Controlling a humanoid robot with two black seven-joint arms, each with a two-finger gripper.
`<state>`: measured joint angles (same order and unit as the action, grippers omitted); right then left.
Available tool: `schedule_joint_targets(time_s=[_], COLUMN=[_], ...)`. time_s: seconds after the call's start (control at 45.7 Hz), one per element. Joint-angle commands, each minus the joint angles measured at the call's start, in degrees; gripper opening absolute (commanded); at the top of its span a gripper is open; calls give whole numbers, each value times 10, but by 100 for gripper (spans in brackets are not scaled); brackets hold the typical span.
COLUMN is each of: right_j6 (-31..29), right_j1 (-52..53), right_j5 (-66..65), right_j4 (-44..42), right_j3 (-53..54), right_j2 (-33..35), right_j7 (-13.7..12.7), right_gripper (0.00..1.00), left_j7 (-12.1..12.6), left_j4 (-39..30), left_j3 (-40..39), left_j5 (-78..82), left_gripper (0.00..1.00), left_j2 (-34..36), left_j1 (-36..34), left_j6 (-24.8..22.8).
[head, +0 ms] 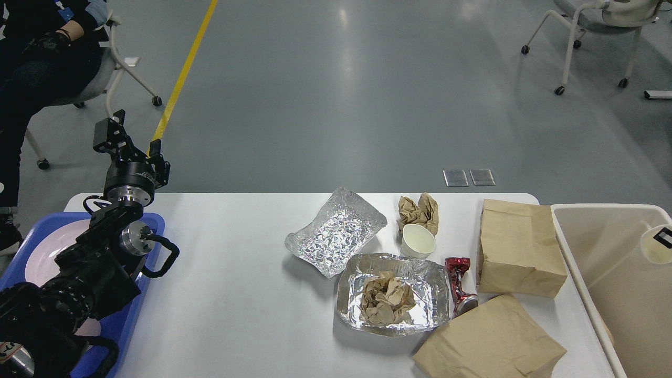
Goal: Tidy desktop
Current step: 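Release the cup into the bin and raise the right gripper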
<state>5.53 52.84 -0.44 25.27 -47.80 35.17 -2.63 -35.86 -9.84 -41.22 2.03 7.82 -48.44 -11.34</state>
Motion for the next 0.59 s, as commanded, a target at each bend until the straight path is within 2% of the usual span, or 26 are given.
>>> schedule_joint_targets(time_s=[0.0,0.57], right_j6=[4,4], right_j1=[-4,0], right_j5=[0,1], right_j4=[-2,4], right_j3=[0,0], right_j2=[-8,-23], right_j7=[0,0], right_gripper=[99,100], left_j7=[0,0], left_j4=[0,0], left_j3=[0,0], left_j5=[0,0], left_gripper=[96,96], left_j2=[0,0], left_j1=[0,0], left_j6=[0,0])
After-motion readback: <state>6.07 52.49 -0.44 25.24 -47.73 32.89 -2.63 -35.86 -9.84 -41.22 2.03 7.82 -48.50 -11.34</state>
